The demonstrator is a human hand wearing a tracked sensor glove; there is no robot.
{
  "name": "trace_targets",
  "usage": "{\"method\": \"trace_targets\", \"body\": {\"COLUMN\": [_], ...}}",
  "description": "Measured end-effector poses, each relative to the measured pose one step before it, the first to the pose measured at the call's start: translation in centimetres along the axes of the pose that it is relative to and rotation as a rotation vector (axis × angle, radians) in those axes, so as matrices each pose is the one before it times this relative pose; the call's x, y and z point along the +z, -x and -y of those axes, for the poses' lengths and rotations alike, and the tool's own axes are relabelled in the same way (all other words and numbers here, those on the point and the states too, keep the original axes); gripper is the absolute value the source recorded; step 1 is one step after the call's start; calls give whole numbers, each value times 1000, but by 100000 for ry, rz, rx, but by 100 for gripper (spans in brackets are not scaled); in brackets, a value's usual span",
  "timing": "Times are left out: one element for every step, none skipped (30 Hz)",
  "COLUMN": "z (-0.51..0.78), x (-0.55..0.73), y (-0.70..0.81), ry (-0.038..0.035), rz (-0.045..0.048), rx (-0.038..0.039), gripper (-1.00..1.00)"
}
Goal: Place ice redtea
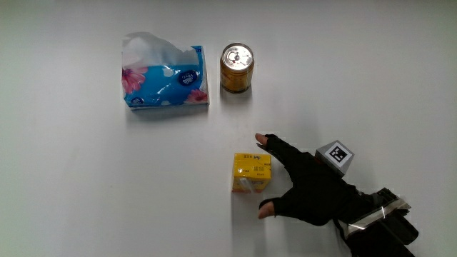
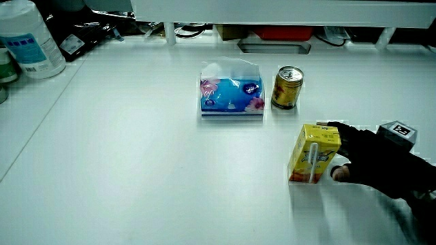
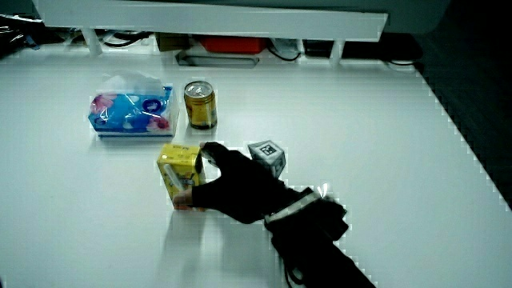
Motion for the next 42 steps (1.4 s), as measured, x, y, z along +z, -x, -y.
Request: {"method": "trace_targets", "body": {"z": [54, 37, 56, 25, -10, 42, 29, 44, -7, 44, 108, 41, -52, 62, 24, -20, 76, -17, 31, 21, 22, 45, 50, -15, -38, -78, -227, -239, -321, -343, -366, -388, -480, -559, -567, -567, -514, -366, -640, -549, -594, -562], "x": [69, 32, 100, 43, 33, 1, -1, 23, 50, -20, 25, 79, -33, -14, -85, 26, 182, -163, 19, -3, -67, -1, -118, -21, -64, -14, -133, 36, -346, -350, -346, -37, -126, -449, -294, -480, -253, 212, -247, -178, -212, -240], "y": [-180, -51, -149, -22, -71, -10, -10, -137, -131, -33, -38, -238, 85, -14, 104, -80, -360, 280, -42, -7, 60, -132, 121, -59, -1, -34, 215, -241, 495, 442, 436, -162, -26, 808, 362, 951, 302, -729, 441, 237, 329, 399], "ry": [-1746, -1039, -1553, -1417, -799, -1121, -1362, -1259, -1227, -836, -1975, -1084, 467, -1106, -1031, 692, -1558, 262, -299, -362, -359, -142, -876, -64, -204, 311, 849, 1356, 1343, 912, 633, 813, 1095, 204, 871, 322, 518, -1023, 608, -774, -54, -62], "rz": [-624, -1921, -794, -638, -1354, -858, -703, -1368, 156, -2133, -415, -1368, -585, 678, -45, -265, 1880, -1402, 579, 141, -600, 510, -553, -446, -31, 1065, 1634, 1913, -597, 296, 866, 4837, 1903, -2602, -609, -2365, -710, 4302, -146, 289, -1090, -2493], "rx": [1398, 900, 872, 1366, 1090, 620, 1744, 420, 749, 436, 1050, 924, 1506, 352, -37, 262, -116, 806, -86, 1142, -41, 782, -110, 1412, 876, -1589, 1255, -640, -876, 983, 166, 1264, 1560, 1275, 2768, 1552, 2304, -777, 1394, 940, 2641, 2294], "gripper": [-24, -28, -31, -34, -38, -41, -45, -48, -52, -55, -59, -62, -66, -69, -72, -76, -79, -83, -86, -90, -93, -97, -100, -100, -100, -100, -100, -100, -100, -100, -100, -100, -100, -100, -100, -100, -100, -100, -100, -100, -100, -100]}}
